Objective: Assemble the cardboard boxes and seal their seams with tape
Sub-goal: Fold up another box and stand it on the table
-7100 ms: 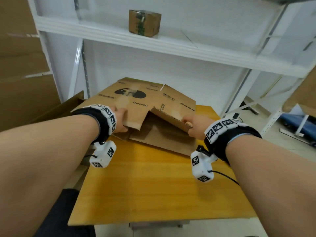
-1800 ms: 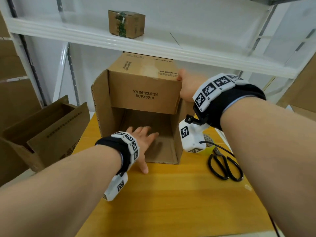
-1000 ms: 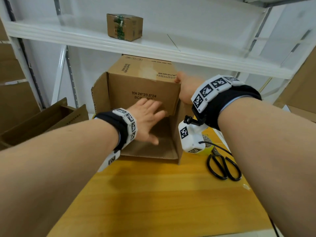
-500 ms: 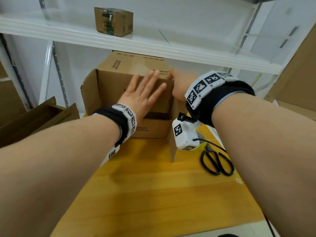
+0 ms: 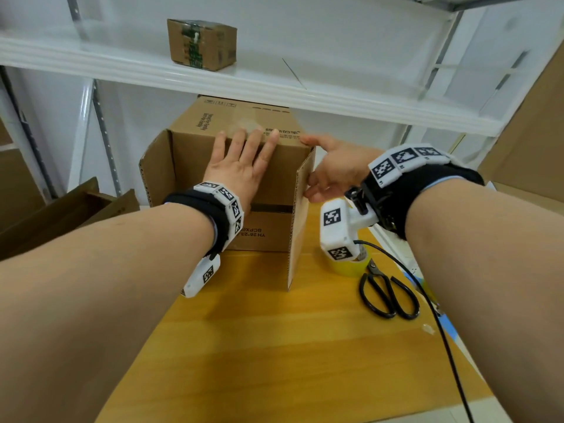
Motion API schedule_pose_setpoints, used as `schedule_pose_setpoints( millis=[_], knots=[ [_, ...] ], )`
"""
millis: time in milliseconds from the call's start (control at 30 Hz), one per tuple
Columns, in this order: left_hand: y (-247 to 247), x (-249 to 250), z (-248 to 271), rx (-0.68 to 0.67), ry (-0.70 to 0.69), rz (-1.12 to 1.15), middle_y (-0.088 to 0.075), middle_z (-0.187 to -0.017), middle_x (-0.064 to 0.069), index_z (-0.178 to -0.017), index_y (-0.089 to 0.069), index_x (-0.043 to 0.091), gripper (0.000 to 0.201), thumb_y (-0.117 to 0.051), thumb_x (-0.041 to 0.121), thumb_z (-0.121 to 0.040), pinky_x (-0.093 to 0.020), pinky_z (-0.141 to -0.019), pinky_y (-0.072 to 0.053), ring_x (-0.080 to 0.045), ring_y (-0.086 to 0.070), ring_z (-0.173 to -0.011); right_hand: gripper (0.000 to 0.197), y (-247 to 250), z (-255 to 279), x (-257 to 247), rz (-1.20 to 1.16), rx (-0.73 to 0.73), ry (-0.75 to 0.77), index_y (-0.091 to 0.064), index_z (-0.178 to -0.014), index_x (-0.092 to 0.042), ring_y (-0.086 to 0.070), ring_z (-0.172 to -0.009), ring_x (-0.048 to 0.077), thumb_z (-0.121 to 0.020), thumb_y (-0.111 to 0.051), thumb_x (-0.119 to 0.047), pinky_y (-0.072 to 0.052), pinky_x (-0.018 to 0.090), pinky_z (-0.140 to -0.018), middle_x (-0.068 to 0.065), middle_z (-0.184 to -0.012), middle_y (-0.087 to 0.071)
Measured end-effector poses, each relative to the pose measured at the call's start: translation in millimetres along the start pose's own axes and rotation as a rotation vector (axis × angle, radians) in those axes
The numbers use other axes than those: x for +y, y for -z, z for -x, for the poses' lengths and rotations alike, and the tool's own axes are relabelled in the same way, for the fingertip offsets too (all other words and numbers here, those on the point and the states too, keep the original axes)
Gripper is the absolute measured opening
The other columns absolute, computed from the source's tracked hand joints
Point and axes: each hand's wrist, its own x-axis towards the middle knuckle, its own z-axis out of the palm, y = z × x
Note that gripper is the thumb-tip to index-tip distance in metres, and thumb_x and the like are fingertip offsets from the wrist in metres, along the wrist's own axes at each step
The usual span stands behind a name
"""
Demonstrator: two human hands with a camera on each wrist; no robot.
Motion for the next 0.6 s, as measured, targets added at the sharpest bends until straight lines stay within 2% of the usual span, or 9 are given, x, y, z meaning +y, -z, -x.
schedule_pose_setpoints(
  millis=[67,133,200,233,300,367,433,500,600],
  knots=[
    [0,0,0,-0.001,-0.006,0.01,-0.006,-0.153,-0.01,-0.146,0.029,0.015,0.146,-0.083,0.041,-0.055,-0.054,-0.117,-0.008,-0.034,-0.01,-0.142,0.101,7,-3,9,0.248,-0.021,0.072,-0.022,-0.15,-0.048,-0.07,-0.098,0.028,-0.081,-0.073,0.005,-0.06,0.042,-0.084,0.016,-0.121,-0.064],
    [0,1,-1,-0.006,-0.01,0.014,-0.005,-0.153,-0.009,-0.145,0.029,0.015,0.146,-0.083,0.041,-0.055,-0.052,-0.117,-0.006,-0.033,-0.009,-0.142,0.106,11,-7,13,0.582,0.108,0.155,-0.018,-0.152,-0.046,-0.059,-0.118,0.028,-0.075,-0.086,-0.023,-0.052,0.04,-0.095,0.008,-0.139,-0.051],
    [0,0,-2,-0.01,-0.015,0.018,-0.004,-0.154,-0.008,-0.145,0.029,0.014,0.147,-0.083,0.042,-0.055,-0.051,-0.117,-0.006,-0.032,-0.009,-0.143,0.11,10,-13,13,0.804,0.273,0.209,-0.022,-0.153,-0.042,-0.041,-0.132,0.031,-0.066,-0.089,-0.042,-0.04,0.045,-0.105,0.01,-0.144,-0.038],
    [0,-1,-2,-0.012,-0.014,0.018,-0.003,-0.154,-0.007,-0.145,0.029,0.014,0.147,-0.083,0.042,-0.055,-0.05,-0.118,-0.006,-0.031,-0.008,-0.143,0.113,9,-14,10,0.854,0.313,0.239,-0.022,-0.154,-0.041,-0.032,-0.138,0.033,-0.063,-0.09,-0.043,-0.033,0.046,-0.11,0.011,-0.148,-0.032],
    [0,-2,-2,-0.024,-0.013,0.018,-0.001,-0.154,-0.005,-0.145,0.03,0.012,0.147,-0.083,0.043,-0.056,-0.048,-0.118,-0.004,-0.029,-0.007,-0.144,0.118,7,-19,5,0.956,0.286,0.323,-0.019,-0.156,-0.036,-0.016,-0.147,0.033,-0.063,-0.091,-0.038,-0.023,0.048,-0.118,0.011,-0.16,-0.018],
    [0,-4,-1,-0.031,-0.015,0.019,0.0,-0.155,-0.005,-0.145,0.029,0.011,0.145,-0.082,0.044,-0.057,-0.047,-0.117,-0.002,-0.028,-0.007,-0.144,0.122,3,-23,-2,1.054,0.189,0.404,-0.017,-0.157,-0.031,-0.017,-0.148,0.031,-0.062,-0.092,-0.033,-0.024,0.047,-0.12,0.008,-0.161,-0.019],
    [0,-7,-1,-0.044,-0.017,0.02,0.0,-0.155,-0.005,-0.145,0.029,0.011,0.144,-0.081,0.044,-0.058,-0.046,-0.117,-0.001,-0.027,-0.006,-0.144,0.119,-3,-24,-9,1.073,0.117,0.434,-0.02,-0.157,-0.026,-0.034,-0.14,0.027,-0.062,-0.092,-0.028,-0.032,0.039,-0.114,0.005,-0.154,-0.035],
    [1,-8,-2,-0.063,-0.034,0.011,0.004,-0.155,-0.004,-0.144,0.032,0.013,0.14,-0.077,0.039,-0.06,-0.046,-0.117,0.0,-0.027,-0.004,-0.144,0.103,-5,-25,-15,1.036,0.123,0.406,-0.03,-0.153,-0.021,-0.046,-0.13,0.026,-0.069,-0.089,-0.03,-0.037,0.034,-0.104,0.005,-0.144,-0.047],
    [2,-4,-6,-0.084,-0.064,0.017,0.01,-0.157,-0.001,-0.142,0.035,0.015,0.128,-0.067,0.025,-0.066,-0.044,-0.117,0.003,-0.026,0.0,-0.145,0.071,-3,-28,-21,0.996,0.232,0.383,-0.048,-0.141,-0.015,-0.054,-0.118,0.028,-0.082,-0.076,-0.045,-0.042,0.034,-0.094,0.009,-0.131,-0.057]
  ],
)
